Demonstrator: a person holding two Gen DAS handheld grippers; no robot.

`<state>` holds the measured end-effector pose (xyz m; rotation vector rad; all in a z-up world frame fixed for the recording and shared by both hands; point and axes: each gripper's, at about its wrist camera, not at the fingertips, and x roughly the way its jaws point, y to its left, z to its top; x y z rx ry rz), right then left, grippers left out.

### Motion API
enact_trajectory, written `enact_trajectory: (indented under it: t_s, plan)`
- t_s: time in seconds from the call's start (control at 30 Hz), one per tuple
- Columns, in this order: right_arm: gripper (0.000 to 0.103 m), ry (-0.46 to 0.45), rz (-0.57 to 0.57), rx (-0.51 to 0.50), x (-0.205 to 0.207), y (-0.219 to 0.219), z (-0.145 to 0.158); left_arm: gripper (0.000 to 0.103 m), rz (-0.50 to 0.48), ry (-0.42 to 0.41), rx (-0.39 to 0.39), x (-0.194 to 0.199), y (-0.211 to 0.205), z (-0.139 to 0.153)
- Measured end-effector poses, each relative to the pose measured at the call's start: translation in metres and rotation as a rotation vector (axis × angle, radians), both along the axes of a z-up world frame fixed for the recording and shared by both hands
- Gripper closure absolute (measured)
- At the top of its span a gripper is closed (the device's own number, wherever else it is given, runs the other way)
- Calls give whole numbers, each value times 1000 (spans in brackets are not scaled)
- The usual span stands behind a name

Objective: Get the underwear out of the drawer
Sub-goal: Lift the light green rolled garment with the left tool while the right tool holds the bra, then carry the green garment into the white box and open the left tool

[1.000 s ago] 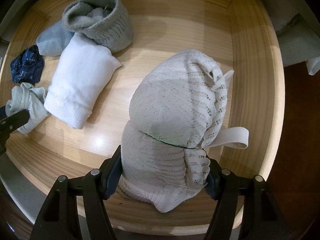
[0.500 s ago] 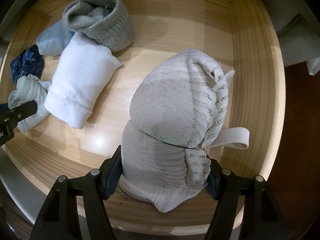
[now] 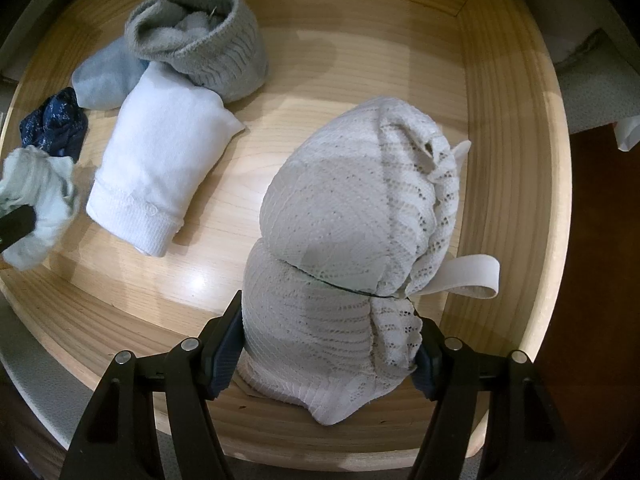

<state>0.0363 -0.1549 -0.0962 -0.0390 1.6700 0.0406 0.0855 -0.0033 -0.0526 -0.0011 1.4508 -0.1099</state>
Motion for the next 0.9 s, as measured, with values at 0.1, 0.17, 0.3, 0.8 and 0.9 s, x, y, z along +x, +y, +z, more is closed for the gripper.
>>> enact_trajectory:
  t_s: [0.1, 0.17, 0.3, 0.8, 0.9]
  plan:
    - [36, 0, 0, 0, 0, 0, 0, 73, -21, -29, 4, -7, -2, 18]
    - [36, 0, 0, 0, 0, 0, 0, 73, -40, -54, 1, -11, -1, 31]
    - [36, 1, 0, 0, 0, 0, 0, 73, -77, -111, 1, -17, 2, 68]
    - [36, 4, -1, -3, 0, 1, -2, 73, -84, -468, -83, 11, 13, 261]
    - [36, 7, 1, -7, 0, 2, -3, 72, -89, -490, -69, 39, 6, 270]
